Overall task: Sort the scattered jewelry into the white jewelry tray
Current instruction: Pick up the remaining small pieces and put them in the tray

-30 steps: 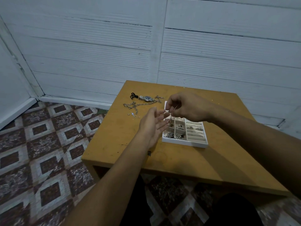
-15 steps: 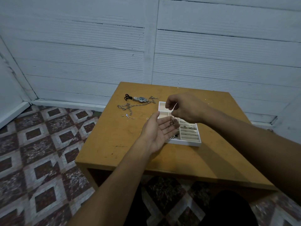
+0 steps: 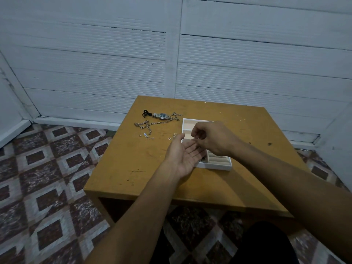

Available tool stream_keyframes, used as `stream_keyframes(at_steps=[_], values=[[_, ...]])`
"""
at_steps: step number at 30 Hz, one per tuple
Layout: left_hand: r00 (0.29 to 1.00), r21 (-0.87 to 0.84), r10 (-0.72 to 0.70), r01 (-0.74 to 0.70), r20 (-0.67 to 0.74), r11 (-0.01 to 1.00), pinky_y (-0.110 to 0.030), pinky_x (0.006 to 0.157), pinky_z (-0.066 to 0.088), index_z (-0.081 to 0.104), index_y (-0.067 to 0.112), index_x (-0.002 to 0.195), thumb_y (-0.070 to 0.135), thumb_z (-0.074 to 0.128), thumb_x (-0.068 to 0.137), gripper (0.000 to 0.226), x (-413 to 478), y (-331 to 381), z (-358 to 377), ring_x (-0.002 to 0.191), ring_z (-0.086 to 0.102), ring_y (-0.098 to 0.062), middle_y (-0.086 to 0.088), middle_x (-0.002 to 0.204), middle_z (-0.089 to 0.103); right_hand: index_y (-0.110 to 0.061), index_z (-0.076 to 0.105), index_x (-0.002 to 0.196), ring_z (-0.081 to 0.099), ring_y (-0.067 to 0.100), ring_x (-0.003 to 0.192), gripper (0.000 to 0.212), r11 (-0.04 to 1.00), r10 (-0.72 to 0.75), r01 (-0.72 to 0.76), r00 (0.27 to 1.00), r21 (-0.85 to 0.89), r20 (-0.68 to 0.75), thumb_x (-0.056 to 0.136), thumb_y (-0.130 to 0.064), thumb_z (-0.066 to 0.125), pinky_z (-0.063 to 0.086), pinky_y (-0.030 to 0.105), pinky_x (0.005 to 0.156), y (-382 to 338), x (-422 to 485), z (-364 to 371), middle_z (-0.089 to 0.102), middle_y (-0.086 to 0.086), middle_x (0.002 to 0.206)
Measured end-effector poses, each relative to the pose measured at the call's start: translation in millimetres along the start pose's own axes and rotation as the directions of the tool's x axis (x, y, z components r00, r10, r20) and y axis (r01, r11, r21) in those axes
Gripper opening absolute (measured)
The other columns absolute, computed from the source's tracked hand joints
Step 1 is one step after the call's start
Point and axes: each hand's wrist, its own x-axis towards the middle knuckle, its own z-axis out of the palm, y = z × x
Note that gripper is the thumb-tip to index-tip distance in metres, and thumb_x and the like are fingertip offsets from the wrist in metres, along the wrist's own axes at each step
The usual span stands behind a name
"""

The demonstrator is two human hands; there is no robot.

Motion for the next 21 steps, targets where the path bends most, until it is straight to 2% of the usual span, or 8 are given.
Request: stream_keyframes(at_steps=[6,9,12,14,16,19,21], values=[[1.0,0.045,0.021,-0.021,-0.003,0.999,-0.046,0.102,0.047,0.054,-0.007,0.126,0.036,0.04,0.1,0.052,2.0,4.8,-0.4,0.115,0.06,-0.034,-0.024,0.125,0.061,-0.014,0.067,0.1,0.058,0.012,0.08,0.023,0.996,0.044,-0.042,0.999,0.074,-0.017,0.08,-0.002,0.066,0.049,0.026,0.074,6.9,0.0,3.1,0.063,-0.004,0.088],[0.998,0.116,0.051,-0.049,-0.02,0.992,-0.044,0.093,0.052,0.05,-0.007,0.13,0.037,0.04,0.1,0.054,6.2,5.9,-2.6,0.114,0.06,-0.034,-0.023,0.128,0.058,-0.015,0.068,0.096,0.058,0.011,0.078,0.02,0.989,0.079,-0.074,0.996,0.126,-0.04,0.08,-0.003,0.066,0.046,0.022,0.068,12.6,0.4,7.2,0.063,-0.005,0.085],[0.996,0.216,0.078,-0.068,-0.04,0.974,-0.039,0.092,0.052,0.049,-0.004,0.132,0.036,0.041,0.101,0.052,11.6,6.7,-4.8,0.115,0.059,-0.032,-0.019,0.13,0.057,-0.018,0.067,0.095,0.06,0.011,0.079,0.015,0.974,0.132,-0.119,0.99,0.194,-0.056,0.082,-0.011,0.068,0.045,0.018,0.064,18.9,0.4,13.0,0.065,-0.006,0.086],[0.994,0.289,0.1,-0.082,-0.048,0.954,-0.037,0.093,0.05,0.051,-0.002,0.127,0.033,0.042,0.101,0.045,13.9,8.1,-5.5,0.109,0.061,-0.03,-0.016,0.123,0.059,-0.018,0.067,0.096,0.06,0.01,0.078,0.012,0.963,0.161,-0.143,0.985,0.23,-0.063,0.084,-0.014,0.068,0.044,0.015,0.063,22.7,-0.6,17.5,0.065,-0.007,0.085],[0.991,0.358,0.123,-0.096,-0.053,0.929,-0.035,0.089,0.052,0.055,0.001,0.116,0.024,0.045,0.1,0.029,15.7,9.9,-5.2,0.093,0.064,-0.024,-0.013,0.11,0.061,-0.015,0.067,0.097,0.059,0.01,0.078,0.012,0.955,0.175,-0.156,0.983,0.251,-0.056,0.085,-0.013,0.066,0.042,0.013,0.062,26.5,-1.8,22.0,0.064,-0.006,0.085],[0.986,0.453,0.16,-0.123,-0.043,0.883,-0.034,0.087,0.054,0.057,0.002,0.108,0.014,0.048,0.098,0.018,18.7,11.8,-1.4,0.086,0.065,-0.022,-0.014,0.103,0.063,-0.017,0.067,0.097,0.061,0.013,0.083,0.013,0.954,0.202,-0.184,0.978,0.237,-0.051,0.084,-0.013,0.066,0.044,0.019,0.067,33.8,-2.1,27.4,0.063,-0.005,0.087],[0.977,0.543,0.211,-0.159,-0.034,0.824,-0.035,0.09,0.054,0.061,0.004,0.096,0.01,0.05,0.097,0.012,21.9,11.9,1.8,0.086,0.064,-0.022,-0.014,0.098,0.063,-0.018,0.067,0.096,0.062,0.014,0.085,0.013,0.951,0.232,-0.214,0.971,0.223,-0.055,0.083,-0.014,0.067,0.045,0.023,0.072,39.5,-2.2,30.2,0.065,-0.004,0.09]])
